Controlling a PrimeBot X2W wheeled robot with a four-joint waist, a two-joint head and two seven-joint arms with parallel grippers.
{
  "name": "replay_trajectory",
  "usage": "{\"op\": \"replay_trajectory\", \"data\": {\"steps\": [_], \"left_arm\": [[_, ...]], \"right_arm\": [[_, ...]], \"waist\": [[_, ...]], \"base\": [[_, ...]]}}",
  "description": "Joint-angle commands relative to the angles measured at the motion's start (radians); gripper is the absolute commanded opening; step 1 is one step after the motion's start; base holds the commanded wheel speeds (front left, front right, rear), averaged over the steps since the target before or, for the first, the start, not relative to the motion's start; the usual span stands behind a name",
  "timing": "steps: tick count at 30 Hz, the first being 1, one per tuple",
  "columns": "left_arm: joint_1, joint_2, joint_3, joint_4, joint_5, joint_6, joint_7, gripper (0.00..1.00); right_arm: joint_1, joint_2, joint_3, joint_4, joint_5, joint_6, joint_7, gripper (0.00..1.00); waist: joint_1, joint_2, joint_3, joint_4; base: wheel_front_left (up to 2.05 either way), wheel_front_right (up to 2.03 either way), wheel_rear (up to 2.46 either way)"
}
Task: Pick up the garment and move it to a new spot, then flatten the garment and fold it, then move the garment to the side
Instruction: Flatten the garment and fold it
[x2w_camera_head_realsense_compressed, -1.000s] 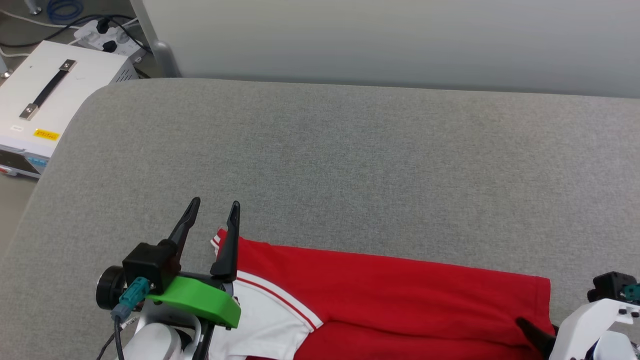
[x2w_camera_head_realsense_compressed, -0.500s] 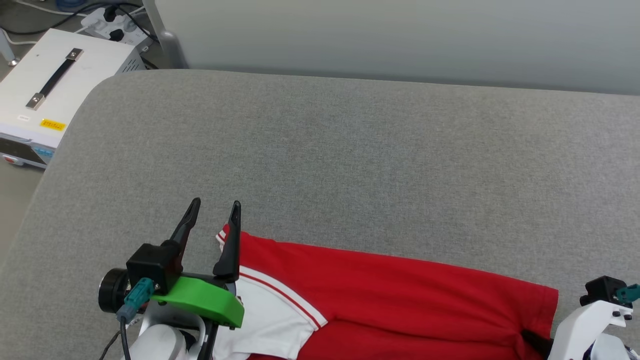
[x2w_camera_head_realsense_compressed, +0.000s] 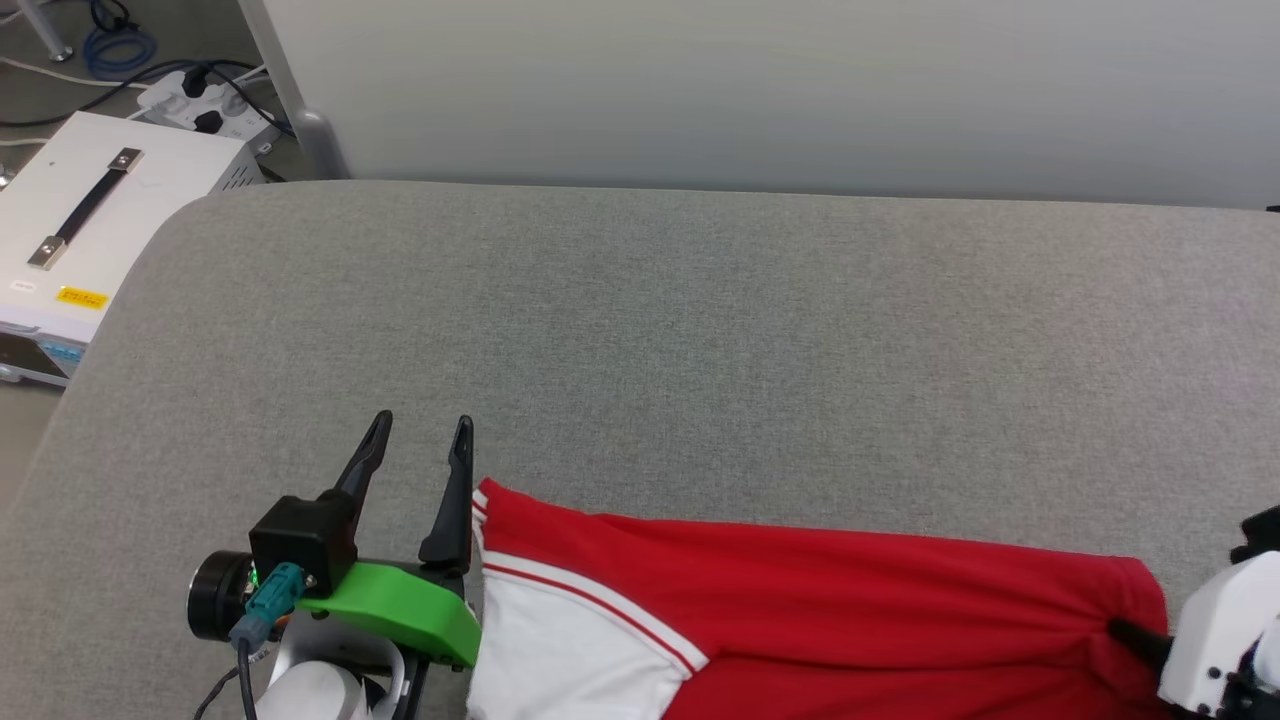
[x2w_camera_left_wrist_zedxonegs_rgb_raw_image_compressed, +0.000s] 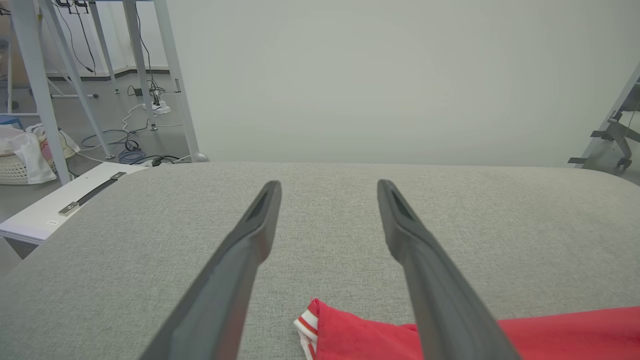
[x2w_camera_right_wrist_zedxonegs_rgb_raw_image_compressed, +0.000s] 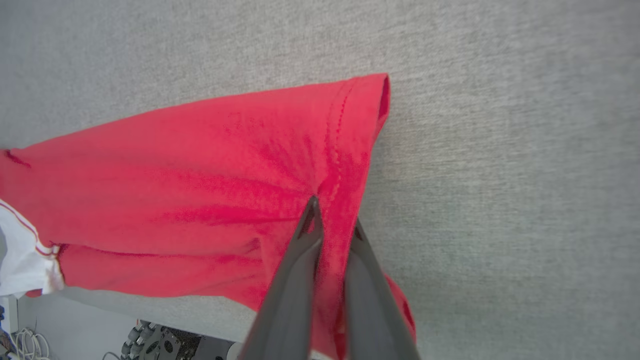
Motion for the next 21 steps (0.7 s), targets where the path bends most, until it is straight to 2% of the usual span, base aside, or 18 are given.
{"op": "replay_trajectory", "data": {"steps": [1,6,11,16,21], "left_arm": [[0.007,0.005,-0.002,-0.004,0.007,0.006,0.004,1.0],[-0.001,0.009,-0.004,-0.001,0.013,0.011,0.006,1.0],[-0.002,0.005,-0.008,0.0,0.014,0.019,0.007,1.0],[-0.002,0.003,-0.01,0.004,0.01,0.02,0.006,1.0],[-0.004,0.002,-0.017,0.008,0.009,0.017,0.007,1.0]], "right_arm": [[-0.016,-0.022,-0.032,-0.005,-0.002,-0.001,0.0,0.0],[-0.017,-0.038,-0.157,-0.016,-0.022,-0.001,0.009,0.0],[-0.016,0.004,-0.254,-0.052,-0.015,-0.001,0.054,0.0],[-0.042,0.12,-0.327,-0.095,0.12,-0.001,0.201,0.0],[-0.065,0.172,-0.379,-0.11,0.319,-0.001,0.362,0.0]], "waist": [[0.0,0.0,0.0,-0.008],[0.0,0.0,0.004,-0.019],[0.0,0.0,0.002,-0.028],[0.0,0.0,-0.007,-0.03],[0.0,0.0,-0.022,-0.021]], "base": [[0.0,0.0,0.0],[0.0,0.0,0.0],[0.0,0.0,0.0],[0.0,0.0,0.0],[0.0,0.0,0.0]]}}
